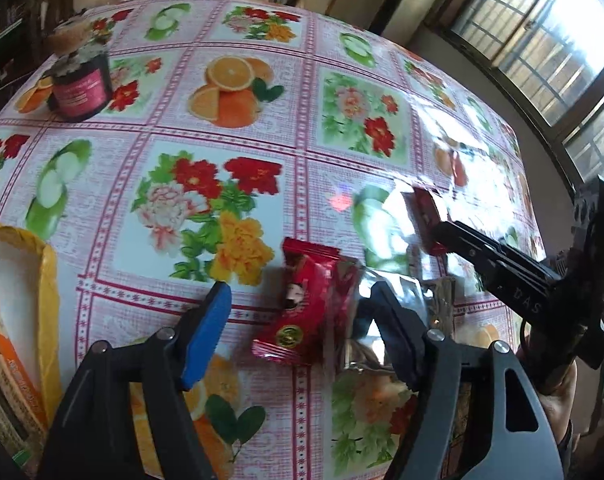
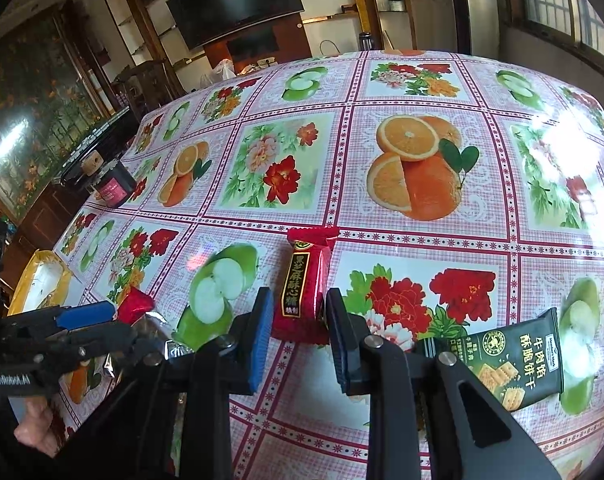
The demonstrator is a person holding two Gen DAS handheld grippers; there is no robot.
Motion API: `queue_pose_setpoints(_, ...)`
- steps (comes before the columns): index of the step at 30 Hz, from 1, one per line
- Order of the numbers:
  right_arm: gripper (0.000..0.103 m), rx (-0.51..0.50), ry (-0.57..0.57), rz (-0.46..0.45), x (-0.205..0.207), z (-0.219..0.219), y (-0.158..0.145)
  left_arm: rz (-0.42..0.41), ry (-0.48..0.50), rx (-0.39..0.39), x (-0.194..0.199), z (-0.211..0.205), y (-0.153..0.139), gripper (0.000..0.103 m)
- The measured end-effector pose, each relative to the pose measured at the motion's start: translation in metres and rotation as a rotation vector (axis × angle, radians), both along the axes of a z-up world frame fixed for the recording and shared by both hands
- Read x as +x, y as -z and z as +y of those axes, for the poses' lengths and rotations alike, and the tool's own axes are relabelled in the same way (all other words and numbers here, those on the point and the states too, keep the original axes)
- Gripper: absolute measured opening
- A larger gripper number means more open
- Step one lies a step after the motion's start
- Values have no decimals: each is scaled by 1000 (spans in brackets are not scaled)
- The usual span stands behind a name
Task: Organize snacks
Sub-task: 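Grasp a red wrapped cake with the left tool while the right tool grasps another red cake, then carry the red cake with the left tool while the right tool carries its cake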
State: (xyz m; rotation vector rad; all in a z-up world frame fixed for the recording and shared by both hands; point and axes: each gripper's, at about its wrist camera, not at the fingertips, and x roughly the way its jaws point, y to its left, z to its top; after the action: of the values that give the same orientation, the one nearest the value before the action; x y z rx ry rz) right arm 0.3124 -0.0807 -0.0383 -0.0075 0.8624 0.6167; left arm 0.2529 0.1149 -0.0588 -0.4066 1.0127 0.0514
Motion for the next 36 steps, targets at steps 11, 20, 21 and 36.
queue_pose_setpoints(11,24,-14,-9,-7,-2,4,-1,30,110,123,1,-19,-2,22)
queue_pose_setpoints(20,23,-28,-10,4,3,10,3,57,142,179,9,-23,2,23)
queue_pose_setpoints(21,23,-19,-10,17,6,10,3,58,133,168,8,-21,2,24)
queue_pose_setpoints(36,52,-26,64,25,29,24,0,40,95,178,6,-22,2,20)
